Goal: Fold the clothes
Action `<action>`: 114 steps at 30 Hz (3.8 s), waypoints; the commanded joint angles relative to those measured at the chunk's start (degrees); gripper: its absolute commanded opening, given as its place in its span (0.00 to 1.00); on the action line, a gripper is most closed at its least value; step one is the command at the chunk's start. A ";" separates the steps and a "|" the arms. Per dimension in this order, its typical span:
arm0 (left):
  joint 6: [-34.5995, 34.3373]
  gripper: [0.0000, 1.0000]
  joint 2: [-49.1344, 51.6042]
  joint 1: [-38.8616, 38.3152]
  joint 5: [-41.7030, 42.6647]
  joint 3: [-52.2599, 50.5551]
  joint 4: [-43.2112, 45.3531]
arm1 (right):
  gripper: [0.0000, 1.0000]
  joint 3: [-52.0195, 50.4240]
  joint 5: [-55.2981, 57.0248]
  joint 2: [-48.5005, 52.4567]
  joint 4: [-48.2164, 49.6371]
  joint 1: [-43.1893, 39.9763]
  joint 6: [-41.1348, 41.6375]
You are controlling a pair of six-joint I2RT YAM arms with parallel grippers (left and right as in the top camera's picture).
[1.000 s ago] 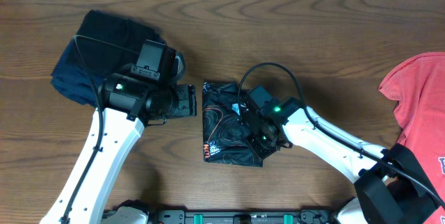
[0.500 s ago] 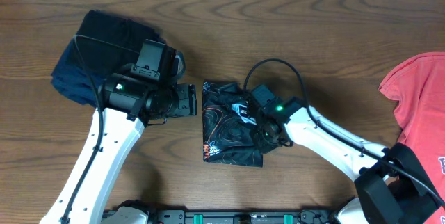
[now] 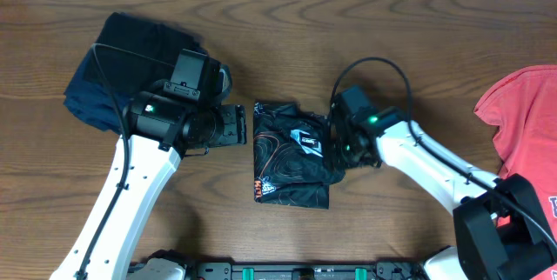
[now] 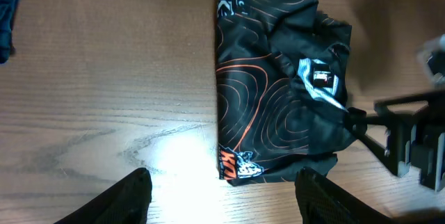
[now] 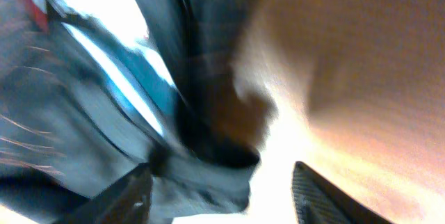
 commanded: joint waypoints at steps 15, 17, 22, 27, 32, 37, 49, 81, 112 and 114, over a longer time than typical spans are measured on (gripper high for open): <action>0.79 0.75 -0.15 0.24 -0.72 0.85 0.35 | 0.60 -0.15 0.72 0.70 23.93 5.88 -9.79; 0.79 0.75 -0.07 0.24 -0.72 0.85 0.35 | 0.61 -0.15 1.22 2.23 25.64 6.45 -9.81; 0.79 0.76 -0.02 0.24 -0.72 0.85 0.33 | 0.57 -0.15 1.01 7.50 31.08 6.71 -9.09; 0.79 0.77 -0.02 0.24 -0.72 0.85 0.31 | 0.23 -0.13 1.31 10.25 33.05 5.90 -6.88; 0.79 0.82 -0.02 0.24 -0.74 0.85 0.33 | 0.01 -0.11 4.04 7.54 31.98 2.32 -3.21; 0.81 0.83 -0.02 0.24 -0.74 0.85 0.35 | 0.07 -0.11 2.54 4.35 29.51 -2.25 -3.17; 1.64 0.84 -0.02 0.24 -0.74 0.85 0.35 | 0.27 -0.09 -9.99 3.45 25.20 -9.73 -7.67; 1.64 0.89 0.42 0.24 -0.74 0.52 1.36 | 0.42 -0.48 -11.80 2.86 24.72 -11.19 -10.82; 2.23 0.91 0.42 0.24 -0.74 0.52 1.01 | 0.37 -0.48 -29.18 4.37 22.10 -20.96 -11.91; 2.93 0.91 0.42 0.24 -0.72 0.52 0.92 | 0.34 -0.48 -33.86 4.37 20.46 -20.65 -11.96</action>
